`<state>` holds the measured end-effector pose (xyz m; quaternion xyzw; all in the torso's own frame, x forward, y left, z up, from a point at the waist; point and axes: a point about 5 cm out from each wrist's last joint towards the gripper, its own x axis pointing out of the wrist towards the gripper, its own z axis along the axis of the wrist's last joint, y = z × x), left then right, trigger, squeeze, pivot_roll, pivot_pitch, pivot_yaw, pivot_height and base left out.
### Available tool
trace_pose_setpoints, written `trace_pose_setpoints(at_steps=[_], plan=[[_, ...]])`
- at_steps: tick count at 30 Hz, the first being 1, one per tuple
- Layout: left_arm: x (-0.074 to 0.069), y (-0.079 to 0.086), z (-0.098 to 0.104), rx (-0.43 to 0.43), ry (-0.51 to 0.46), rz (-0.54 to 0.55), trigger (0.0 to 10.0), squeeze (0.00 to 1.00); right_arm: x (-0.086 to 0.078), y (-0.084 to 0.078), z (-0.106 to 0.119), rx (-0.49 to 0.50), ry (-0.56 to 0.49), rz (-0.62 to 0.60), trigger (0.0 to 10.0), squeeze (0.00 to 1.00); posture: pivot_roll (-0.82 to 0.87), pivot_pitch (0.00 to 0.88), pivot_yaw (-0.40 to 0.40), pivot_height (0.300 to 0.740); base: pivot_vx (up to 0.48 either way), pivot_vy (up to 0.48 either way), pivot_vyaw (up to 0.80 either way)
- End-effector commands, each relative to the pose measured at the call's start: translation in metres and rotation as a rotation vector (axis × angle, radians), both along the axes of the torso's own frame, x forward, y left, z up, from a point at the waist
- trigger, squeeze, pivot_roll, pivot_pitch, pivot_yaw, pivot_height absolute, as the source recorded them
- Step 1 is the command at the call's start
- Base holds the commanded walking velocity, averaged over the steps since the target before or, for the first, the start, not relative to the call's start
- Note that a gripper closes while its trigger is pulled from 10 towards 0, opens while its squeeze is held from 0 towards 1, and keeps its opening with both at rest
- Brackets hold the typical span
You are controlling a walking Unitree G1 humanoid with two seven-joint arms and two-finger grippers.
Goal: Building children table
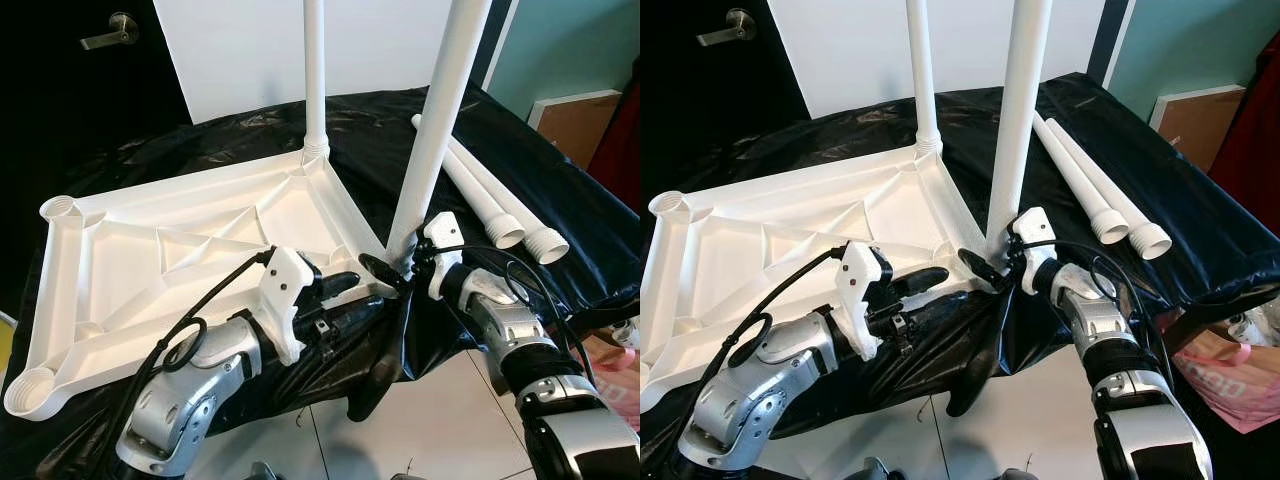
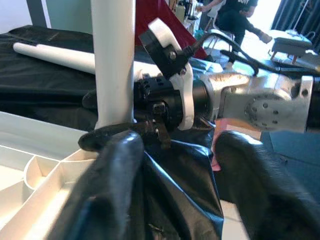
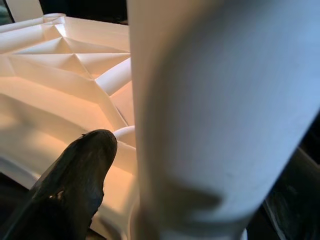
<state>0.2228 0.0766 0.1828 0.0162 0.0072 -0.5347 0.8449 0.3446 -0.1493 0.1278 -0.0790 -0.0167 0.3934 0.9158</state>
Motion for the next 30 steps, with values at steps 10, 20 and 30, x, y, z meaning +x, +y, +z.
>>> trace_pose_setpoints(at_steps=[10,20,30], plan=[[0.000,-0.003,-0.005,0.045,-0.007,-0.016,10.0,0.00,0.000,-0.005,-0.005,-0.010,0.024,-0.004,0.0,0.00,-0.04,0.019,0.014,0.740,0.000,0.000,0.00],[-0.002,-0.003,-0.006,0.051,-0.007,-0.029,10.0,0.00,-0.005,-0.008,-0.019,0.029,0.086,-0.050,10.0,0.00,-0.04,0.012,0.009,0.740,0.000,0.000,0.00],[-0.004,-0.004,-0.007,0.053,-0.007,-0.037,10.0,0.00,-0.009,0.001,-0.035,0.070,0.133,-0.233,10.0,0.00,-0.05,0.008,0.002,0.740,0.000,0.000,0.00]])
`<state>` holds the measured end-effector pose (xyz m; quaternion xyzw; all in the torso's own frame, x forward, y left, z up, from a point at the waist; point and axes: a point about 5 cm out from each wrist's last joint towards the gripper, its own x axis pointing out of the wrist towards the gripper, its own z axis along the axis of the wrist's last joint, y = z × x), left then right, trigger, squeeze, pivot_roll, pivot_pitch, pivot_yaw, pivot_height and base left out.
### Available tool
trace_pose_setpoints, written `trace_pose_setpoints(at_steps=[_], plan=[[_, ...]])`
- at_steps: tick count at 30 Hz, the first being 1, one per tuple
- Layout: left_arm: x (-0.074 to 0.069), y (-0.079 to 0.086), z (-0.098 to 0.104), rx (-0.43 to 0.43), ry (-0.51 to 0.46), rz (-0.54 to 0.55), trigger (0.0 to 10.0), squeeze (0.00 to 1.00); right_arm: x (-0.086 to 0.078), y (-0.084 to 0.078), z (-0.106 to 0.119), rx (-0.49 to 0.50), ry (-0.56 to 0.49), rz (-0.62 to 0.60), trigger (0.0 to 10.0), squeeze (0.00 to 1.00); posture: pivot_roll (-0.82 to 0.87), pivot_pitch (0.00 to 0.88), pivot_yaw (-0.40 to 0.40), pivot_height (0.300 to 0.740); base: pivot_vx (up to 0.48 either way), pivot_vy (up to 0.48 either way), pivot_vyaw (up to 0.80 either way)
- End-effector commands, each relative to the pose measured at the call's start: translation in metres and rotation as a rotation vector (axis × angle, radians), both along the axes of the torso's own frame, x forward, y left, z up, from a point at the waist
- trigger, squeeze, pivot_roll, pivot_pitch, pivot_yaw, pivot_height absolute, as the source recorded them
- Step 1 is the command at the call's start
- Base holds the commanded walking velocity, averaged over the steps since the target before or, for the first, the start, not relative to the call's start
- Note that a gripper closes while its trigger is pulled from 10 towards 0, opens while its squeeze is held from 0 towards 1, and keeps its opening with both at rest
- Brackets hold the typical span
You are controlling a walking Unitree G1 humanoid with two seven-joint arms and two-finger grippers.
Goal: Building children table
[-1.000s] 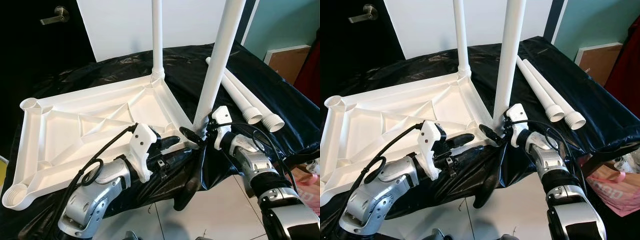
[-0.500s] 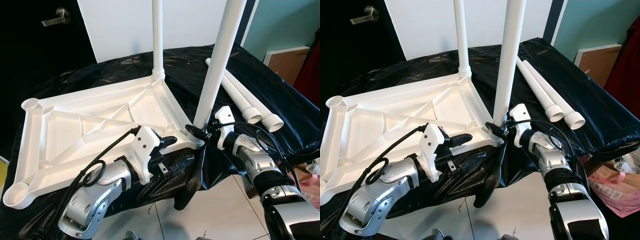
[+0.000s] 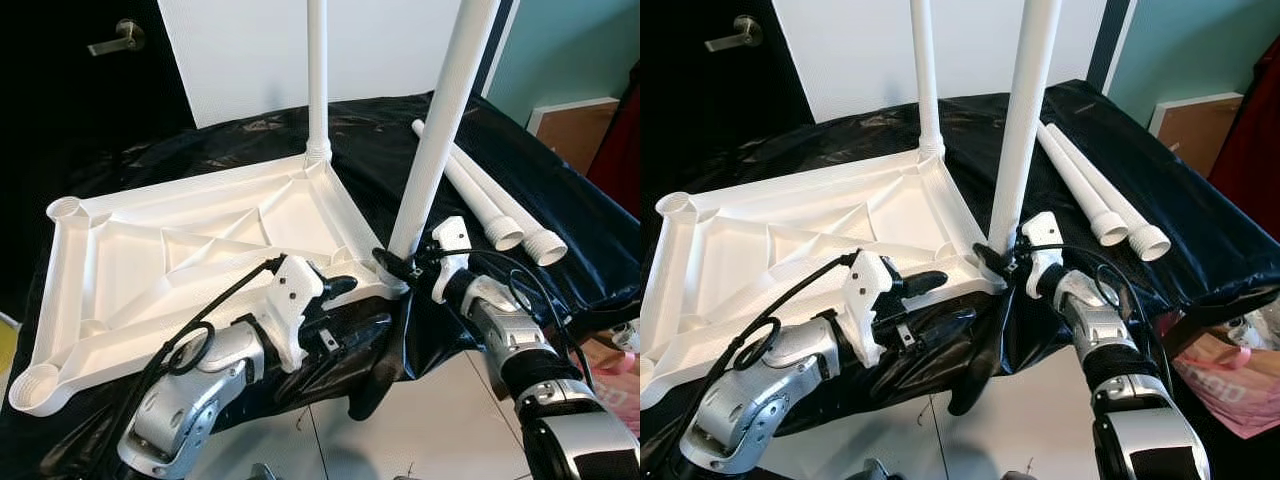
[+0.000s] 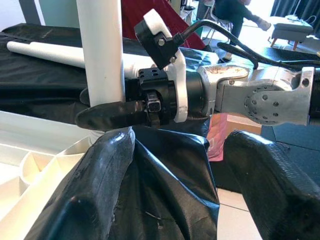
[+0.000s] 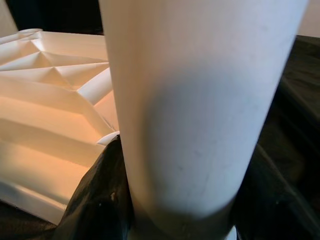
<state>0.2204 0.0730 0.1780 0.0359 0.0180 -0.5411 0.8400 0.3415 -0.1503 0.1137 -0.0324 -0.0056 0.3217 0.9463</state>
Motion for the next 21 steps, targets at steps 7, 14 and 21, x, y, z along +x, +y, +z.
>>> trace_pose_setpoints(at_steps=[7,14,21], plan=[[-0.003,-0.001,-0.002,0.006,-0.001,-0.025,10.0,0.00,-0.010,0.023,-0.025,0.055,0.114,-0.257,10.0,0.00,-0.04,0.009,-0.003,0.740,0.000,0.000,0.00],[-0.005,0.000,-0.003,0.006,0.006,-0.027,10.0,0.00,-0.016,0.034,-0.027,0.096,0.142,-0.592,10.0,0.00,-0.04,0.012,-0.007,0.740,0.000,0.000,0.00],[-0.006,0.000,-0.003,0.004,0.013,-0.024,10.0,0.00,-0.026,0.048,-0.025,0.138,0.160,-0.726,10.0,0.00,-0.03,0.022,-0.011,0.740,0.000,0.000,0.00]])
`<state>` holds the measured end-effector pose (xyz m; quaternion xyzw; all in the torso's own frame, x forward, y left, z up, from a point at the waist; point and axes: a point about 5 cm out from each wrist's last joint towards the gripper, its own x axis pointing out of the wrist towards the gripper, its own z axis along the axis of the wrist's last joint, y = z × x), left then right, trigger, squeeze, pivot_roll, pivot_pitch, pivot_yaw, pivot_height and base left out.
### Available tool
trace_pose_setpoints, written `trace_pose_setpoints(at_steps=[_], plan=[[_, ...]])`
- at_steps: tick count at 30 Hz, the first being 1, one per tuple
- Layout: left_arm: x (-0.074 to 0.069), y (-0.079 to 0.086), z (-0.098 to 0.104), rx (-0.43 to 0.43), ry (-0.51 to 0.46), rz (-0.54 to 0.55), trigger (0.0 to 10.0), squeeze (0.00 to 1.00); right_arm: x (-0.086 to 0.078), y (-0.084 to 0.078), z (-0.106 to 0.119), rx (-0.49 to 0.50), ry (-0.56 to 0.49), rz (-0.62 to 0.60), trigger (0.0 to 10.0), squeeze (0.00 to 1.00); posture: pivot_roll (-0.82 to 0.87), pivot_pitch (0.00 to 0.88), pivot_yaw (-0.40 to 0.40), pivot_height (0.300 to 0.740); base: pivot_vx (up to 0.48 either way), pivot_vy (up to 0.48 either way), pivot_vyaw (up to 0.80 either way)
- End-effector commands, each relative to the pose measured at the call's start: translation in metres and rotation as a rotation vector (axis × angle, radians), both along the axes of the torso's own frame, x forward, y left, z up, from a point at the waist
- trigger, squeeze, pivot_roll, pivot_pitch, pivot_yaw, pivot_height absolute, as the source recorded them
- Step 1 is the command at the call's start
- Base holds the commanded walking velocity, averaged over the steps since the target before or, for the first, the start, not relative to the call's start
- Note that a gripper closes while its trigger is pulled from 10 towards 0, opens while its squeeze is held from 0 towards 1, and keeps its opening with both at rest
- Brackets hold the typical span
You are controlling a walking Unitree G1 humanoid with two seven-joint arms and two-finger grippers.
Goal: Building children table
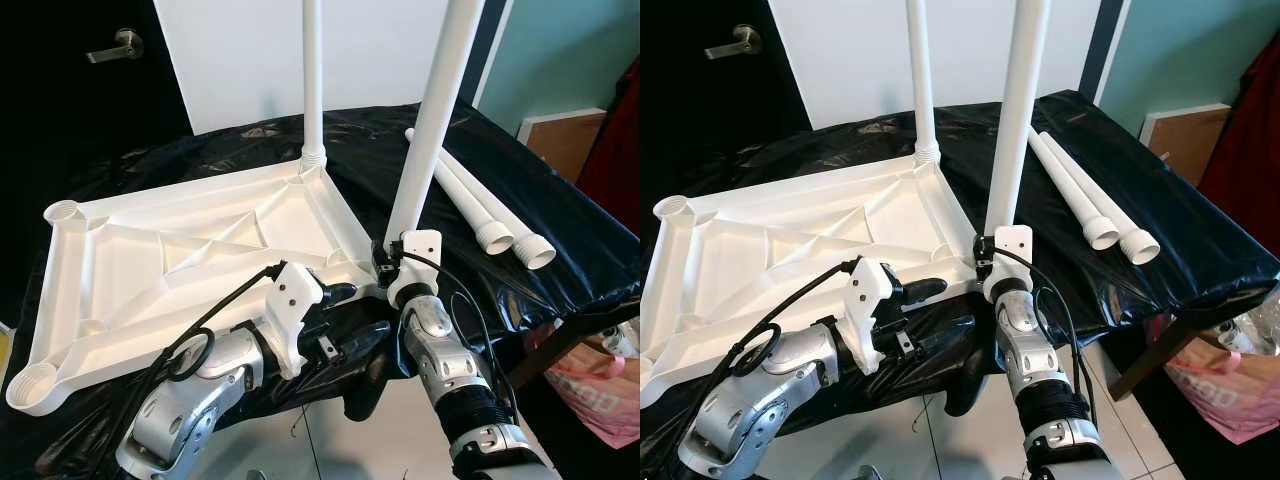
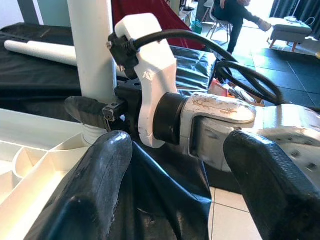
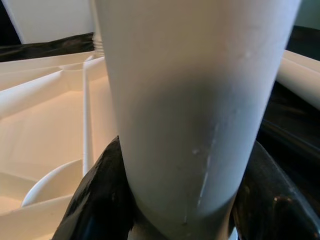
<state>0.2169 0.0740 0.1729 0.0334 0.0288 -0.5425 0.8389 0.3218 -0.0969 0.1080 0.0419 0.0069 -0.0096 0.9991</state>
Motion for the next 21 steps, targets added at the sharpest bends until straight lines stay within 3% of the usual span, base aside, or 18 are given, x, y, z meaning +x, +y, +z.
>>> trace_pose_setpoints(at_steps=[1,12,13,14,15,21], plan=[[-0.003,-0.001,0.002,-0.004,-0.007,-0.021,10.0,0.00,-0.007,-0.004,-0.017,0.027,0.101,-0.048,10.0,0.00,-0.03,0.022,-0.011,0.740,0.000,0.000,0.00],[0.000,0.001,0.003,-0.005,-0.013,-0.015,10.0,0.00,-0.008,-0.002,-0.008,0.004,0.078,-0.069,10.0,0.00,-0.03,0.029,-0.006,0.740,0.000,0.000,0.00],[0.000,0.001,0.004,-0.006,-0.014,-0.013,10.0,0.00,-0.007,-0.002,-0.004,0.020,0.056,-0.059,10.0,0.04,-0.03,0.031,-0.004,0.740,0.000,0.000,0.00],[0.001,0.002,0.004,-0.006,-0.015,-0.011,10.0,0.00,-0.005,-0.003,0.000,0.030,0.035,-0.048,10.0,0.22,-0.03,0.032,-0.003,0.740,0.000,0.000,0.00],[0.002,0.002,0.005,-0.007,-0.021,-0.004,10.0,0.00,-0.003,-0.002,0.004,0.041,0.013,-0.025,10.0,1.00,-0.03,0.032,0.001,0.740,0.000,0.000,0.00],[0.006,0.005,0.008,-0.016,-0.030,0.018,10.0,0.00,0.002,-0.004,0.012,0.045,-0.035,0.044,10.0,1.00,-0.03,0.031,0.001,0.740,0.000,0.000,0.00]])
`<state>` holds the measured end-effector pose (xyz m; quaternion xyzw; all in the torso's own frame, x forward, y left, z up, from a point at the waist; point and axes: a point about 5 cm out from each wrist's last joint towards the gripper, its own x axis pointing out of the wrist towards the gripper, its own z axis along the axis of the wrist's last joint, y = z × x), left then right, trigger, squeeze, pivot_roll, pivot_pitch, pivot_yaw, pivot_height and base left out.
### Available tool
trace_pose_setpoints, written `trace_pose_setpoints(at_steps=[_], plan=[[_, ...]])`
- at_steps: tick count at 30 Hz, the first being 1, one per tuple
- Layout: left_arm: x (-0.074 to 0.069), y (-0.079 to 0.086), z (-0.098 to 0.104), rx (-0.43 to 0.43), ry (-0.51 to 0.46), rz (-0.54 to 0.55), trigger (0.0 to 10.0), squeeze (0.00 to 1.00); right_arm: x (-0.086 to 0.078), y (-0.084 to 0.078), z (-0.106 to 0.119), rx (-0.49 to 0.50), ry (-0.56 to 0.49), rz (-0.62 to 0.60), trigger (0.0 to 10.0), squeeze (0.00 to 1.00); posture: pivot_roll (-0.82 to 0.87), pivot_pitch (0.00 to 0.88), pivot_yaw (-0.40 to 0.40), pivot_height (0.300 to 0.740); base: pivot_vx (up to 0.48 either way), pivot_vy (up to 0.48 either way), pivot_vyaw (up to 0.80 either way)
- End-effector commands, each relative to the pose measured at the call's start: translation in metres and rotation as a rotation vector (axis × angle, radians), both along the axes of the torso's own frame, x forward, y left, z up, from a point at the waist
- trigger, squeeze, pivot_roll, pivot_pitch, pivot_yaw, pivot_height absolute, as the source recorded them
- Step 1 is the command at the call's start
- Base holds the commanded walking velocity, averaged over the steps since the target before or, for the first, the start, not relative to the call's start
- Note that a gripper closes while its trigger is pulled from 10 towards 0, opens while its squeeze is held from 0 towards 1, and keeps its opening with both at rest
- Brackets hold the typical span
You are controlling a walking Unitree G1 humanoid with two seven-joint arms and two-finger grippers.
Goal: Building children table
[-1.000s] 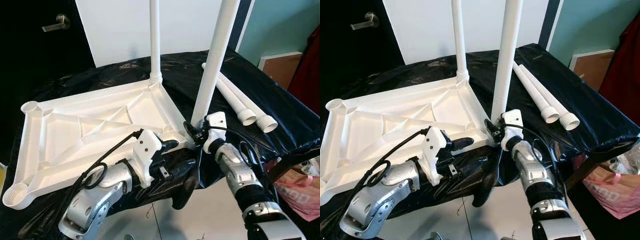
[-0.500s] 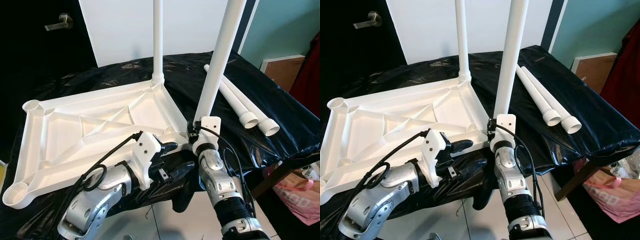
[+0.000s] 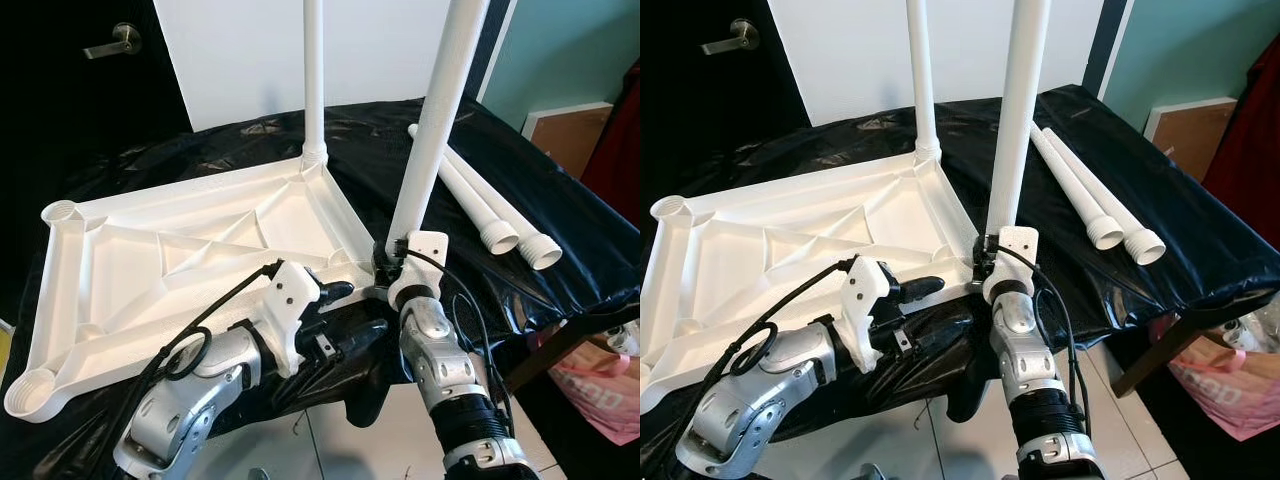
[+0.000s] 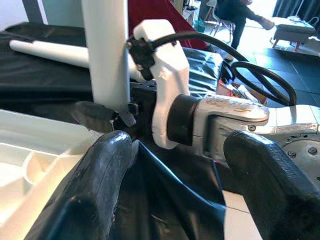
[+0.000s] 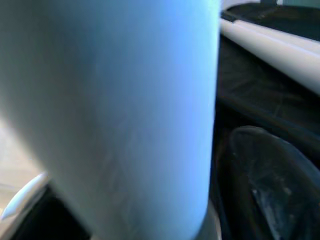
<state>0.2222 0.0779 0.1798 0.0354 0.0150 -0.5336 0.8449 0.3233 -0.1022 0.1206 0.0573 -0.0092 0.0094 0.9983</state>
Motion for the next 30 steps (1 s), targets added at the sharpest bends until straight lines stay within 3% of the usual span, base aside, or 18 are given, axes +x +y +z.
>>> trace_pose_setpoints(at_steps=[1,8,9,16,18,25,26,27,28,30], plan=[[0.001,0.001,0.001,-0.003,-0.005,-0.002,10.0,0.00,0.002,-0.001,0.002,0.012,-0.016,0.035,10.0,1.00,-0.03,0.031,0.000,0.740,0.000,0.000,0.00],[0.002,0.002,0.002,0.002,-0.009,-0.004,10.0,0.00,0.003,-0.008,0.004,-0.007,-0.038,0.178,10.0,1.00,-0.03,0.030,0.001,0.740,0.000,0.000,0.00],[0.002,0.002,0.002,0.002,-0.011,-0.004,10.0,0.00,0.004,-0.015,0.004,-0.027,-0.048,0.244,10.0,0.00,-0.03,0.030,0.000,0.740,0.000,0.000,0.00],[0.004,0.001,0.003,0.000,-0.014,-0.005,10.0,0.00,0.008,-0.034,0.006,-0.113,-0.065,0.435,10.0,0.00,-0.04,0.031,0.002,0.740,0.000,0.000,0.00],[0.003,0.000,0.004,-0.001,-0.013,-0.010,10.0,0.00,0.012,-0.038,0.008,-0.167,-0.068,0.560,10.0,0.00,-0.03,0.033,0.010,0.740,0.000,0.000,0.00],[0.003,0.000,0.004,0.002,-0.014,-0.022,10.0,0.00,0.020,-0.039,0.010,-0.220,-0.050,0.678,10.0,0.00,-0.03,0.027,0.008,0.740,0.000,0.000,0.00],[0.003,-0.001,0.004,0.003,-0.014,-0.022,10.0,0.00,0.021,-0.041,0.007,-0.232,-0.032,0.691,3.5,0.00,-0.03,0.027,0.005,0.740,0.000,0.000,0.00],[0.003,-0.001,0.004,0.003,-0.014,-0.022,10.0,0.00,0.021,-0.041,0.007,-0.232,-0.032,0.691,3.5,0.00,-0.03,0.027,0.005,0.740,0.000,0.000,0.00],[0.003,-0.001,0.004,0.002,-0.014,-0.023,10.0,0.00,0.021,-0.042,0.003,-0.266,-0.016,0.702,0.0,0.00,-0.02,0.025,0.003,0.740,0.000,0.000,0.00],[0.003,-0.001,0.004,0.002,-0.014,-0.024,10.0,0.00,0.021,-0.043,0.001,-0.290,-0.006,0.710,0.0,0.00,-0.02,0.025,0.003,0.740,0.000,0.000,0.00]])
